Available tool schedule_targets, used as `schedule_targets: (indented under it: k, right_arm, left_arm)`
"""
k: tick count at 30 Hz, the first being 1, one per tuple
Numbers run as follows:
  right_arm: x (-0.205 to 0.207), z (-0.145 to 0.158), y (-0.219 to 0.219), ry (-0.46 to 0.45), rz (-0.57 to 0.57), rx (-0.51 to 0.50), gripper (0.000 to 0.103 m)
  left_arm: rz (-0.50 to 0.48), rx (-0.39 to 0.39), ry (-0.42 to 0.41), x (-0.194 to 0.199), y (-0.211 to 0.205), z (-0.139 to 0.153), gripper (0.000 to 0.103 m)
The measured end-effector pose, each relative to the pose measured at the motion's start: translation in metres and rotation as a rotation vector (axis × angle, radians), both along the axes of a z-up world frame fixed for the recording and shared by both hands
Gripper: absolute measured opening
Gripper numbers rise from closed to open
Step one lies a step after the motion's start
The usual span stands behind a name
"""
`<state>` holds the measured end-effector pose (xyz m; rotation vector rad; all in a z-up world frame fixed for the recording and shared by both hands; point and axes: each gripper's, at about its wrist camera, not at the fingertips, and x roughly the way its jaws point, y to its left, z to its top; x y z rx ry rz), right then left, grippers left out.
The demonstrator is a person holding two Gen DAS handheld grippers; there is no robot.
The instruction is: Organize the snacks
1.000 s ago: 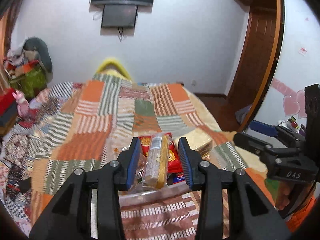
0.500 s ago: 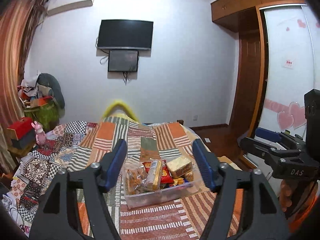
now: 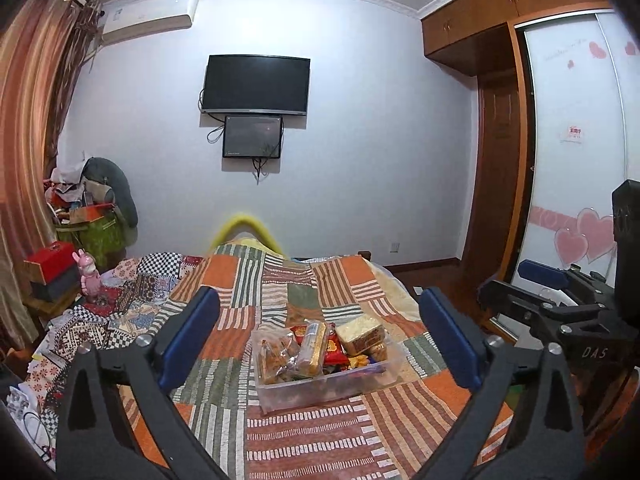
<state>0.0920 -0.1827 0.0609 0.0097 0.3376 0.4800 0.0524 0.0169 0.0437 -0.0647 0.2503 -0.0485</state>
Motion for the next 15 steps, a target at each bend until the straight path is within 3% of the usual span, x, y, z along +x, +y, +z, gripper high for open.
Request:
schedule_targets:
  k: [15]
  right_arm:
    - [-0.0074, -0.0037, -0.0031, -0.004, -0.005, 0.009, 0.103]
  left_arm:
    - [0.011, 0.02, 0.013, -0.0003, -0.0053, -0.0071, 0.103]
